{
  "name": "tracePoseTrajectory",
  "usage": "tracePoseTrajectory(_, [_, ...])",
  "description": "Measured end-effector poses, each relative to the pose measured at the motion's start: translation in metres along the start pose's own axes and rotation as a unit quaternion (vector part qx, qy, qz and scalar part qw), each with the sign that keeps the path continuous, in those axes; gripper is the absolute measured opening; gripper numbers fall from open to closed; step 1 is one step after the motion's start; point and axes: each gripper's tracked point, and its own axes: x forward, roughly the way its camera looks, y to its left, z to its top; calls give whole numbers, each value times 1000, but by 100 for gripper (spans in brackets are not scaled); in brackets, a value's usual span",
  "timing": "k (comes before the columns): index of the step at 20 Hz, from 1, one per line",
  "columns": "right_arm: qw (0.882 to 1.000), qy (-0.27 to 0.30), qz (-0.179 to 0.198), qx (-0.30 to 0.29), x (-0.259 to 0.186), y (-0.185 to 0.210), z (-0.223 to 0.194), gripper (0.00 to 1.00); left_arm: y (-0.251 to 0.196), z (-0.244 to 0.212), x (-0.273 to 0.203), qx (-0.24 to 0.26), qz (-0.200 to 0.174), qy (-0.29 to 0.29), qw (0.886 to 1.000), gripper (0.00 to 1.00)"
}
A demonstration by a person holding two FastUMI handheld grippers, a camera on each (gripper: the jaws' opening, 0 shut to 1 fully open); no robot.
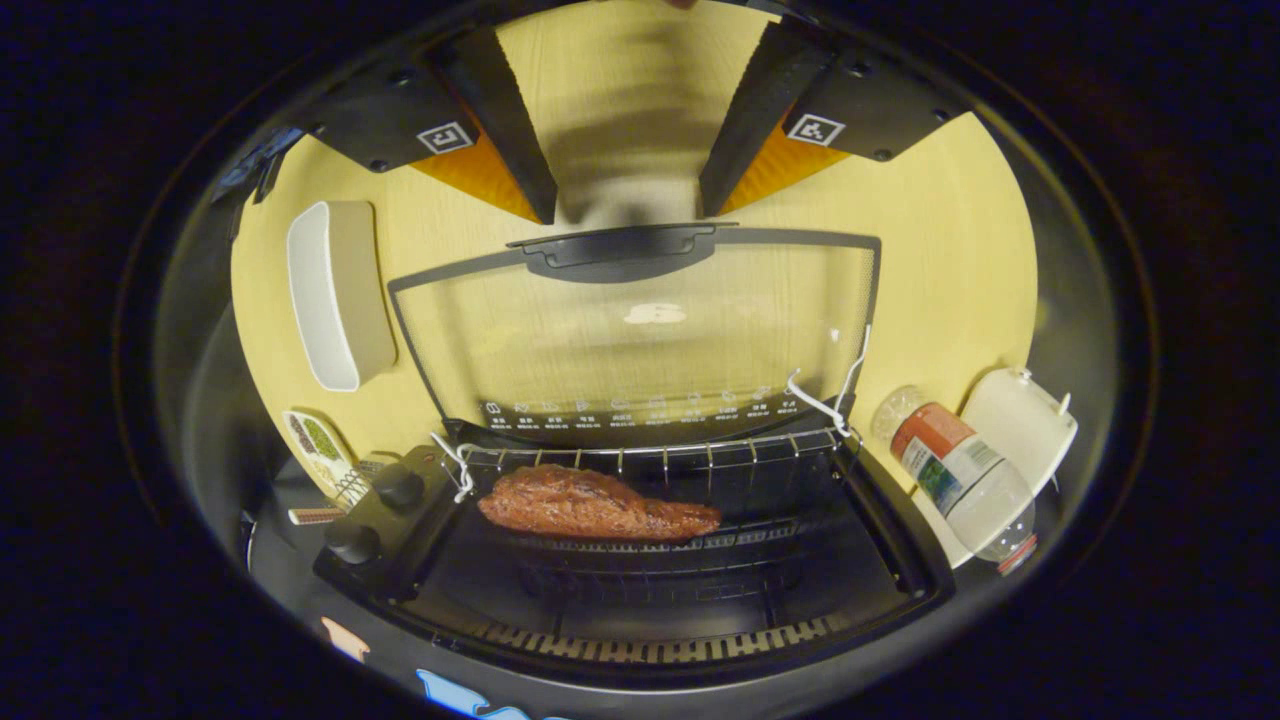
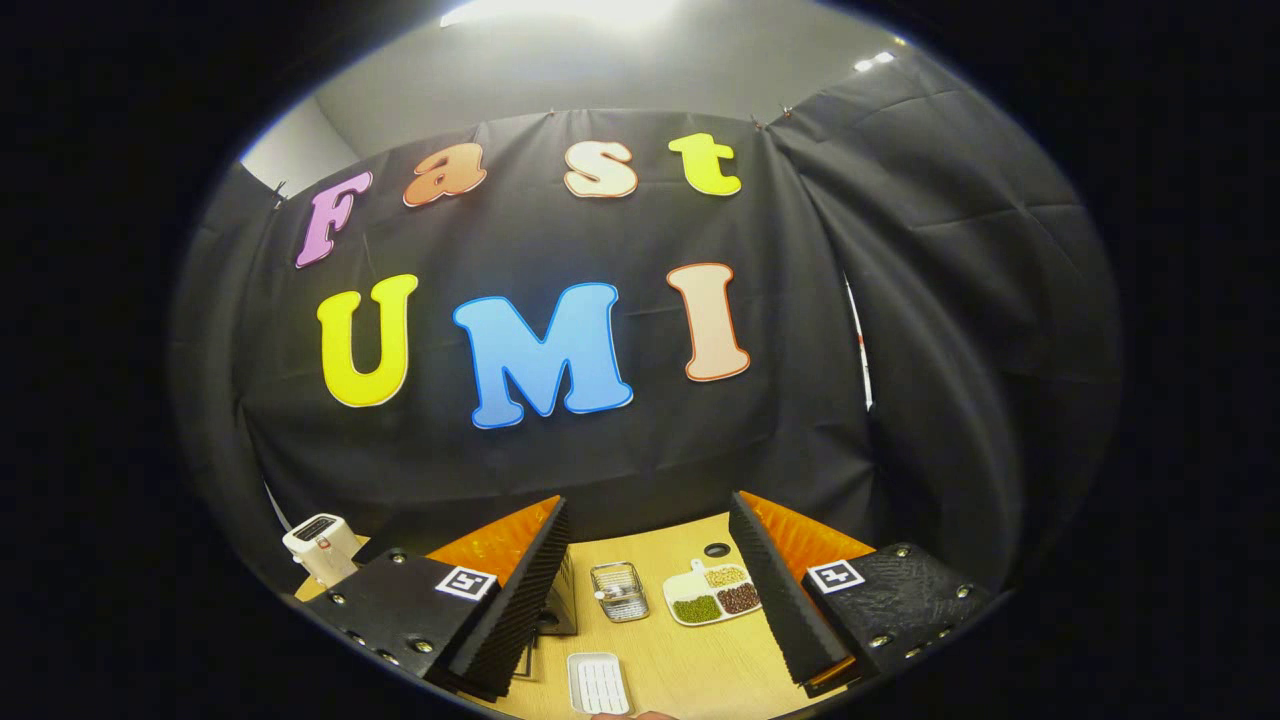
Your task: Open the electric oven with the left hand, put the food in, and close the electric oven.
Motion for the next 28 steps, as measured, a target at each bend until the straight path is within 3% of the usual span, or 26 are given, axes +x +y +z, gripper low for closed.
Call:
tracePoseTrajectory(14, [1000, 12, 4, -8, -3, 10, -8, 97, 4, -1, 14, -14, 1, 22, 1000, 98])
tracePoseTrajectory(19, [1000, 9, 11, -12, -6, 14, -4, 97, 2, 3, -5, -14, 1, -4, 1000, 100])
tracePoseTrajectory(20, [1000, 9, 14, -13, -7, 16, -4, 97, 1, 4, -11, -14, -1, -13, 1000, 91])
tracePoseTrajectory(21, [1000, 8, 17, -14, -7, 18, -4, 98, 1, 6, -17, -14, -2, -20, 1000, 91])
tracePoseTrajectory(25, [999, 6, 30, -13, -7, 27, -1, 97, 0, 14, -37, -16, -5, -56, 998, 100])
tracePoseTrajectory(28, [999, 0, 38, -15, -11, 30, 6, 97, 0, 19, -49, -18, -5, -71, 997, 100])
